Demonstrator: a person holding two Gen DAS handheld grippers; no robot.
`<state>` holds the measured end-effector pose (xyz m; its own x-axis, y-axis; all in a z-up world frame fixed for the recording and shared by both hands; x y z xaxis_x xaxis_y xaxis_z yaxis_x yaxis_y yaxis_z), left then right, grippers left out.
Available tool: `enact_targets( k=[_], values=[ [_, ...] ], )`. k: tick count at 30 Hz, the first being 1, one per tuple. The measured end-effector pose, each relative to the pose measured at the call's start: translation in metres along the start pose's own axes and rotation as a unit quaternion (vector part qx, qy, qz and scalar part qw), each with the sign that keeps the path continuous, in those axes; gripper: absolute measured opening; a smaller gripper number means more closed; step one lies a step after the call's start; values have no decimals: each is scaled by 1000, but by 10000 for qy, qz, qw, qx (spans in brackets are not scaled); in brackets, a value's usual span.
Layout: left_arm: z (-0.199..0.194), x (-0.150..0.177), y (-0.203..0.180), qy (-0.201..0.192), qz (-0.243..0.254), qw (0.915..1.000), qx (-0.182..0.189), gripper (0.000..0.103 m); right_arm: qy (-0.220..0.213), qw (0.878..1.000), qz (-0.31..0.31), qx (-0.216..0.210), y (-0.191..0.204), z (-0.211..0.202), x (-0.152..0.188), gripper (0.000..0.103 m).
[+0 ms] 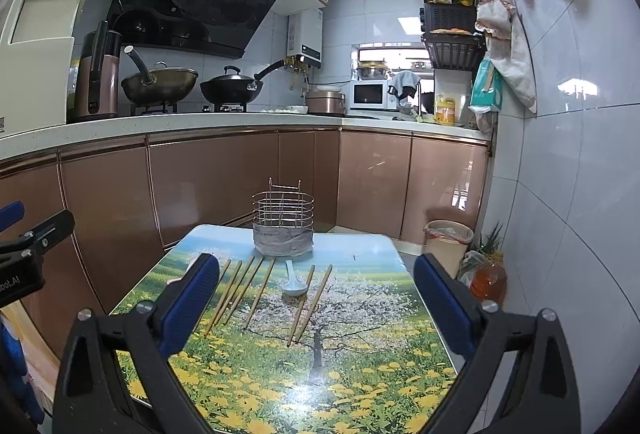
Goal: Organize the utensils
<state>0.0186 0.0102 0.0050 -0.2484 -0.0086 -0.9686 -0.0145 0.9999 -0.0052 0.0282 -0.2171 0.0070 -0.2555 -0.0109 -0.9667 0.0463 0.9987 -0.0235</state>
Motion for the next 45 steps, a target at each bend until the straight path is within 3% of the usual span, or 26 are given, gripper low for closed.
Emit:
enact_targets(
  k=[24, 45],
  values=[
    [0, -1, -5, 19, -2, 10000, 29, 103, -95, 9999, 32, 83, -7, -1, -2, 99],
    [33, 2, -2, 309, -157, 9993, 126, 103, 138, 9999, 5, 82, -14, 28, 5, 99]
  ],
)
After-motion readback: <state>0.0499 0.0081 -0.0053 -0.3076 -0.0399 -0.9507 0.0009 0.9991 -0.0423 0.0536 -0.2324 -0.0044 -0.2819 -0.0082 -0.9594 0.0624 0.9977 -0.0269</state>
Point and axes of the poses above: each gripper's, at about its wrist camera, not at the fingertips, and z roughly the way its jaws point, y to its left, x to its underside, the point moved 4 cm from there along z, roughly the way its jaws point, and after that the axes turned 1 degree about -x, right-handed, at the moved point
